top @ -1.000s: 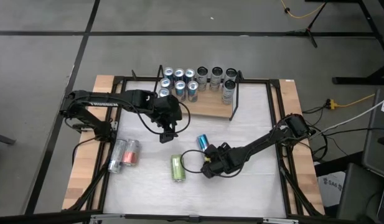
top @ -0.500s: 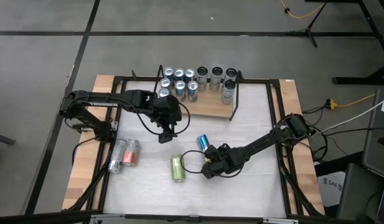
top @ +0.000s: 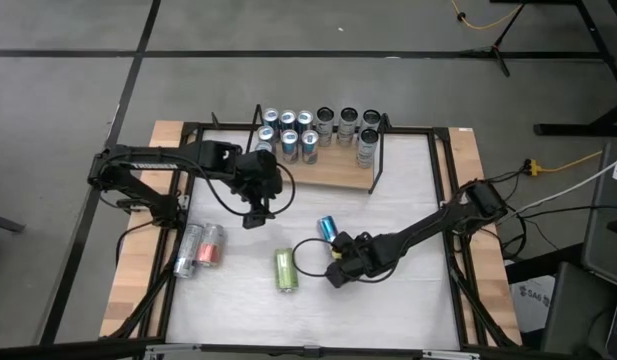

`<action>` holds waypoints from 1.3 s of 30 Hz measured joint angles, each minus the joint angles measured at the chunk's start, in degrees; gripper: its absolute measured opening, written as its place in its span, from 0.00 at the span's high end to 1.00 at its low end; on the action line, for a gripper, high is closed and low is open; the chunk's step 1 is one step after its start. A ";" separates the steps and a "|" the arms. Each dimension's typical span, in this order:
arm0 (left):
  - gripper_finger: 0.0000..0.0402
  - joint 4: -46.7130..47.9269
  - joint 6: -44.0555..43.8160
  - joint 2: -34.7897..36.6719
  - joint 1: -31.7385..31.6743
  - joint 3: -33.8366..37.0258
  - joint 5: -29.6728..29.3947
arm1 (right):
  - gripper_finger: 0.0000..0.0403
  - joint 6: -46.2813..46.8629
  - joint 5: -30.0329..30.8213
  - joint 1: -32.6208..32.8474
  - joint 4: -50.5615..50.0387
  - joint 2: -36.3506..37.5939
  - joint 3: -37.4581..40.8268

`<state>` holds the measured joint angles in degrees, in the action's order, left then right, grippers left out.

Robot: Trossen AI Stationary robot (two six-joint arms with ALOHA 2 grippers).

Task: Place canned beverage on shelf
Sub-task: Put the blue soda can on the shelf aligned with the other blue soda can

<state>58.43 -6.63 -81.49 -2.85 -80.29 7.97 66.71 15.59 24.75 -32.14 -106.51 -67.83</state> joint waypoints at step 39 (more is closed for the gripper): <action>0.33 -0.22 1.27 -0.04 -0.02 -0.02 0.00 | 0.04 5.14 10.33 -2.30 11.94 -4.07 0.02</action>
<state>58.22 -5.37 -81.54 -2.87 -80.31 7.97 71.85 25.92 22.45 -20.20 -110.58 -67.81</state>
